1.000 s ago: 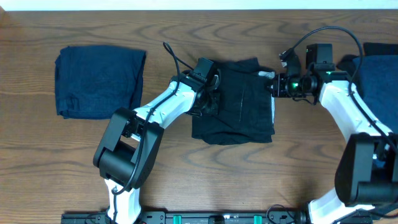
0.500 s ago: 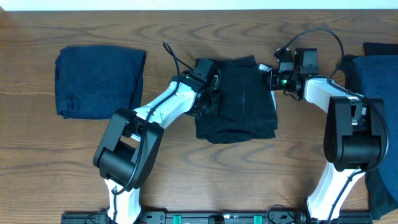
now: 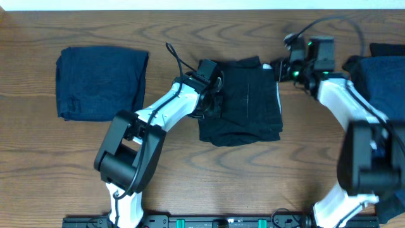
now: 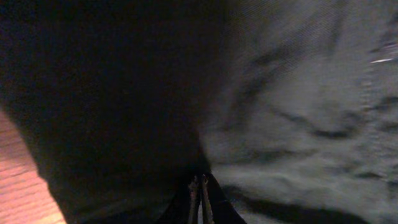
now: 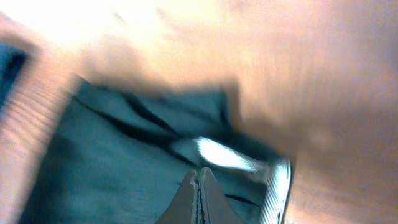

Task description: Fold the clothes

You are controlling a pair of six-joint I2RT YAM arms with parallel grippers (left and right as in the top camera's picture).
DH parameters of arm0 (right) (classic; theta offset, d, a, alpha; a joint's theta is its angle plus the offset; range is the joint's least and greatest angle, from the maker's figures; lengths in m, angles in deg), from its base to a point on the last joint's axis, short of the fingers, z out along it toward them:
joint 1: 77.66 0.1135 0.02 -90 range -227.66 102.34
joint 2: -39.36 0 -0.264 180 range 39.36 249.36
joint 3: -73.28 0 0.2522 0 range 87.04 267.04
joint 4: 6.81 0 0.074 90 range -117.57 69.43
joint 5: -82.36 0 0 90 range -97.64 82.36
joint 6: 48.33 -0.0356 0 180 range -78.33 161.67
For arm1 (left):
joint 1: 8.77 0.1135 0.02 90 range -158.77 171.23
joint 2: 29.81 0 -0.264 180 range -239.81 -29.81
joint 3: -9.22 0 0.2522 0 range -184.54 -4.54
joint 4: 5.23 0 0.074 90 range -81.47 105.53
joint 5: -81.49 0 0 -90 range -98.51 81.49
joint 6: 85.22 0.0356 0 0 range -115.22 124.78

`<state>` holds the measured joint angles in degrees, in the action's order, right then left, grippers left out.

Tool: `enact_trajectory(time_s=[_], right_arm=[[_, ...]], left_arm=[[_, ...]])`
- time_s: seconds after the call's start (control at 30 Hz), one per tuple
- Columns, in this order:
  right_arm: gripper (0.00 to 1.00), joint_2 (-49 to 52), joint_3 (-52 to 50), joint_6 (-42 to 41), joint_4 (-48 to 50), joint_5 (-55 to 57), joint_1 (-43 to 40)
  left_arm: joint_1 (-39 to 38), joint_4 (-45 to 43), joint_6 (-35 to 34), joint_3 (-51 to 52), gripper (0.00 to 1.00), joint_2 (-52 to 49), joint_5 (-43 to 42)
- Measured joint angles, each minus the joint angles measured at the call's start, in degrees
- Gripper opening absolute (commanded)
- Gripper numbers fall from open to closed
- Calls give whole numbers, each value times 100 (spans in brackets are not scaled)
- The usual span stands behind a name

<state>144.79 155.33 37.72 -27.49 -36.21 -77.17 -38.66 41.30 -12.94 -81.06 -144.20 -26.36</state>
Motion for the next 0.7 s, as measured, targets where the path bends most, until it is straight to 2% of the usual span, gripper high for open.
enact_trajectory(time_s=[0.17,0.27,0.33,0.4,0.47,0.6,0.7], right_arm=[[9,-1239,26,-175,-667,234,-131],[18,-1650,39,-293,-1217,708,-409],[20,-1692,39,-337,-1471,931,-581],[23,-1681,35,-350,-1829,1178,-831],[40,-1676,31,-389,-2122,1353,-1058],[53,-1676,22,-426,-2450,1558,-1314],[58,-1676,20,-435,-2590,1609,-1329]], left_arm=[[-72,-258,-52,-7,6,772,-166],[-280,-490,-201,-92,6,1244,-238],[-496,-748,-352,-146,6,1331,-282],[-754,-1038,-507,-151,6,1270,-302],[-1005,-1327,-667,-153,6,1082,-321],[-1397,-1755,-1008,-153,6,463,-348],[-1521,-1825,-1174,-151,6,-44,-367]])
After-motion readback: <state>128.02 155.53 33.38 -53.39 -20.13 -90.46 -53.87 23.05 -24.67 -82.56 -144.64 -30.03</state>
